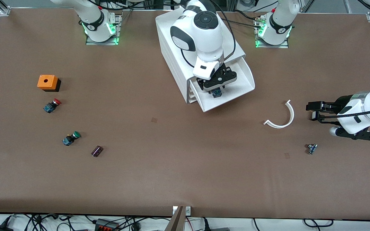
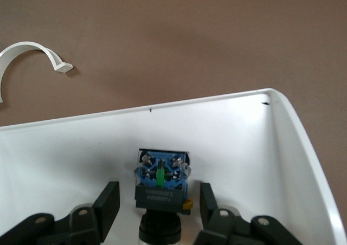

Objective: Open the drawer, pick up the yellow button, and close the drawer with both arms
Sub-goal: 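Lift the blue button out of the drawer with the right gripper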

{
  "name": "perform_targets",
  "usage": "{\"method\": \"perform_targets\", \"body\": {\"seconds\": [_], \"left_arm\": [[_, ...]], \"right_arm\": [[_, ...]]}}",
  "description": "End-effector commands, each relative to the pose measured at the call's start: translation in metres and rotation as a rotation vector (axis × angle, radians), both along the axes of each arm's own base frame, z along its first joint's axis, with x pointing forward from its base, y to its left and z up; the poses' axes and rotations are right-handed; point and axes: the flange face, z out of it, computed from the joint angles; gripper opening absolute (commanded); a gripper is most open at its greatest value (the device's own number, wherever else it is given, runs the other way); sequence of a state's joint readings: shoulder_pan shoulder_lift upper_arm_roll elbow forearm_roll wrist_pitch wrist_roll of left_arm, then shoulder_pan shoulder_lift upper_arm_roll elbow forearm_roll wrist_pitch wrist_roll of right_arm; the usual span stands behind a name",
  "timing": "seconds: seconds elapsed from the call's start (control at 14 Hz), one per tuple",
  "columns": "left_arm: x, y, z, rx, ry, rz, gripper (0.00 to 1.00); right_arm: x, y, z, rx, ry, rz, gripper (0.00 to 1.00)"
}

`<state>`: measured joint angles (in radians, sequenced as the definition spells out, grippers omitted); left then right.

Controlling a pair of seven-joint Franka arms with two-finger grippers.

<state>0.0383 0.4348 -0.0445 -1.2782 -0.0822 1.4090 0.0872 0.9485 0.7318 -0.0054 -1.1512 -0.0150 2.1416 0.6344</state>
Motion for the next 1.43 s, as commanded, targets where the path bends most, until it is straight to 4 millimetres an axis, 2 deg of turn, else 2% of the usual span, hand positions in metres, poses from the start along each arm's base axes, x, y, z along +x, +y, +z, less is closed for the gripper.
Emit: {"method": "perform_targets", "body": {"seconds": [0.0, 0.14, 0.29, 0.43, 0.64, 0.86, 1.07, 1.21, 1.36], "left_arm": [[-0.007, -0.005, 0.006, 0.028, -0.001, -0.006, 1.00], [-0.007, -0.004, 0.005, 0.029, 0.000, -0.006, 1.00], [-0.008, -0.004, 0.005, 0.029, 0.002, -0.006, 1.00], [-0.007, -0.005, 0.006, 0.029, 0.000, -0.008, 1.00], [-0.009, -0.007, 0.009, 0.029, -0.001, -0.006, 1.00], [-0.015, -0.016, 0.019, 0.040, 0.007, 0.018, 1.00], [-0.017, -0.059, 0.018, 0.104, 0.017, 0.152, 1.00], [-0.019, -0.089, 0.001, 0.136, 0.012, 0.215, 1.00], [-0.022, -0.115, -0.021, 0.166, 0.003, 0.289, 1.00]], "right_arm": [[0.002, 0.008, 0.001, 0.014, -0.027, -0.020, 0.44], [0.003, 0.008, 0.001, 0.014, -0.027, -0.020, 0.26], [0.003, 0.007, 0.002, 0.015, -0.029, -0.022, 0.03], [0.004, 0.006, 0.006, 0.011, -0.029, -0.024, 0.00], [0.019, -0.004, 0.060, 0.034, -0.036, -0.052, 0.00], [0.056, -0.050, 0.098, 0.031, 0.015, -0.136, 0.00], [0.101, -0.118, 0.106, -0.048, 0.088, -0.233, 0.00], [0.128, -0.161, 0.111, -0.078, 0.116, -0.292, 0.00], [0.142, -0.201, 0.097, -0.165, 0.176, -0.269, 0.00]]}}
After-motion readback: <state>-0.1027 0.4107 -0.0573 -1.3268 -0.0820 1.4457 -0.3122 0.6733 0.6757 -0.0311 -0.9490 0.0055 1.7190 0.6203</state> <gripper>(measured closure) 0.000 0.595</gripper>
